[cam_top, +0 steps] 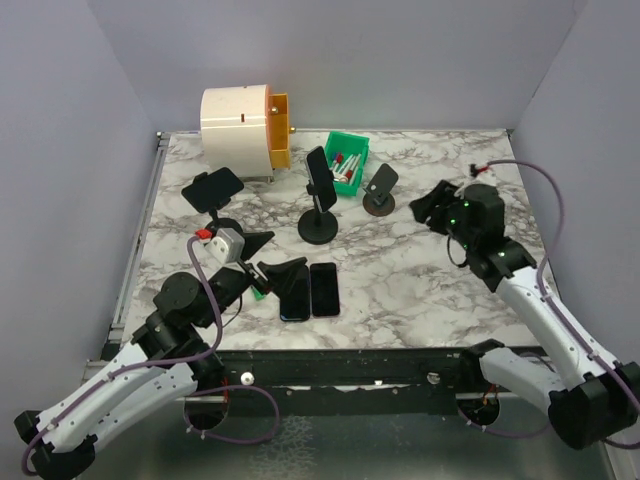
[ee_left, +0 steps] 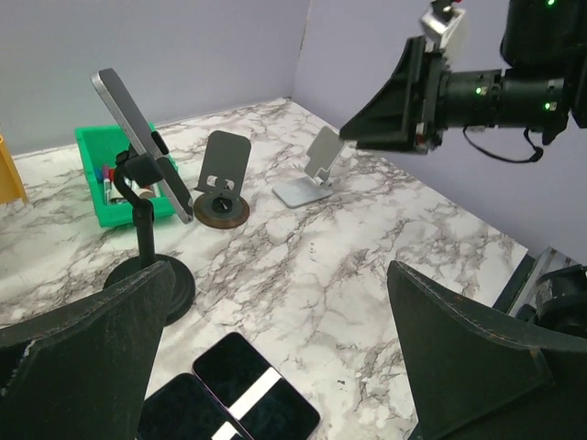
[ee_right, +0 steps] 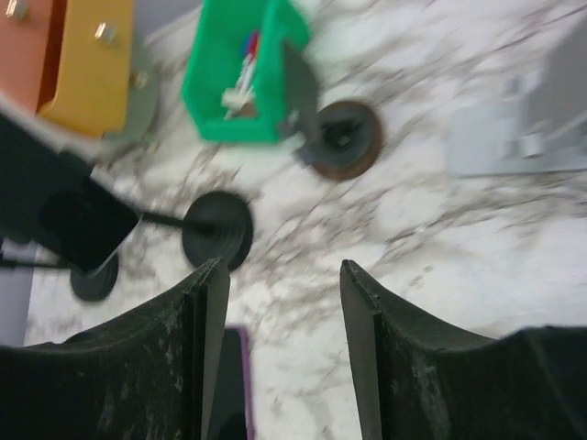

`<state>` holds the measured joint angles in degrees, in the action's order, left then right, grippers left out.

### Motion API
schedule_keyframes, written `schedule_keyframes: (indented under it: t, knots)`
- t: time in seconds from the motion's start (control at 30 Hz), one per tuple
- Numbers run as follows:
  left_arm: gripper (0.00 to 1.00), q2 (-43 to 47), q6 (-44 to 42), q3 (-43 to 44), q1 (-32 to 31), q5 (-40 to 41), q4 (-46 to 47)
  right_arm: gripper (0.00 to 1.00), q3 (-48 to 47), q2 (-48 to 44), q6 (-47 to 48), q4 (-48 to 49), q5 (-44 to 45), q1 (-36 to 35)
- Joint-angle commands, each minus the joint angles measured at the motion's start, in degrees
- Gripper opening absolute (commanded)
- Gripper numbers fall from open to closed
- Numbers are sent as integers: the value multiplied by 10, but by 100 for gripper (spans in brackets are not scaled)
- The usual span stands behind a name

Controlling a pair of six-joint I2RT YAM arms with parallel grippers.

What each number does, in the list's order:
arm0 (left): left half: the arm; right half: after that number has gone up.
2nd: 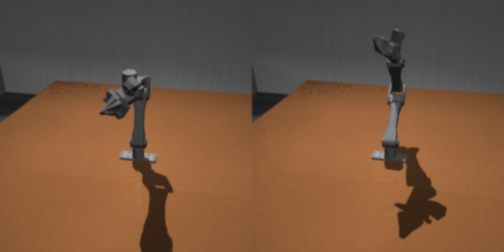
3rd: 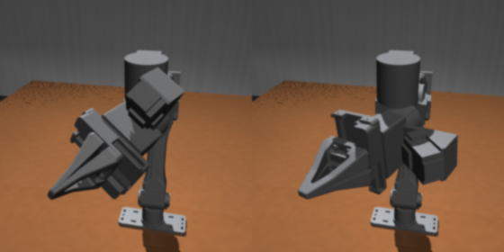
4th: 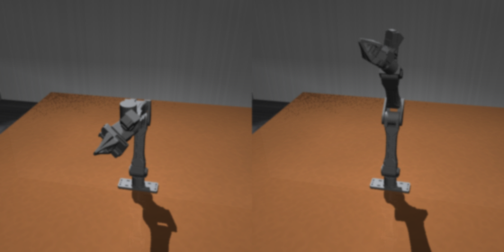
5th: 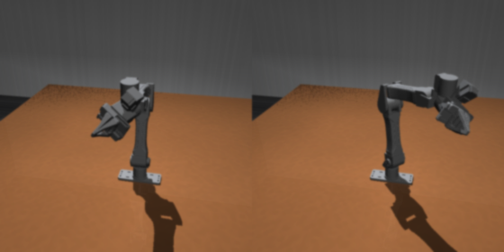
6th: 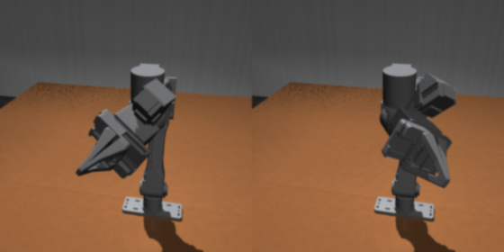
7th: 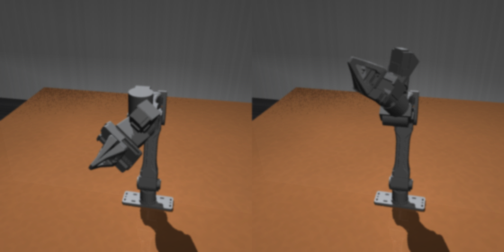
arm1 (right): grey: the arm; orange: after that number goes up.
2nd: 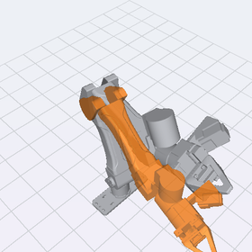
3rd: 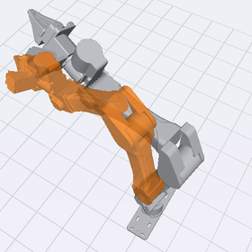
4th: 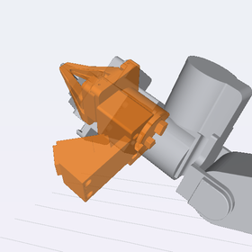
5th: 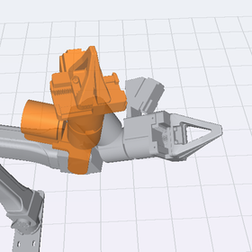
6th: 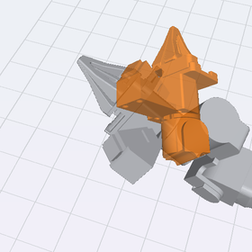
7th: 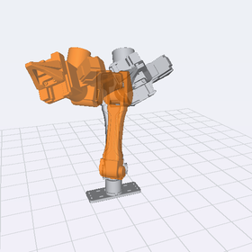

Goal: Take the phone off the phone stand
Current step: Pick up the phone stand at the center of the board.

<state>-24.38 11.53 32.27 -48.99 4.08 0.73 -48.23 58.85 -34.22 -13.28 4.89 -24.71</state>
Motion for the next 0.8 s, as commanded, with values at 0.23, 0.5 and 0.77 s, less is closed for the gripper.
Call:
schedule_keyframes:
  t: [0.23, 0.5, 0.77]
  knots:
    - [99, -65, 2, 10, 1, -39, 46, 57, 29, 7, -22, 30, 95, 222]
    - [99, -23, 9, 1, 3, -64, 20, 59, 22, 90, 5, 126, 148, 236]
    - [99, -5, 13, 1, 3, -74, 15, 56, -25, 199, 56, 170, 128, 244]
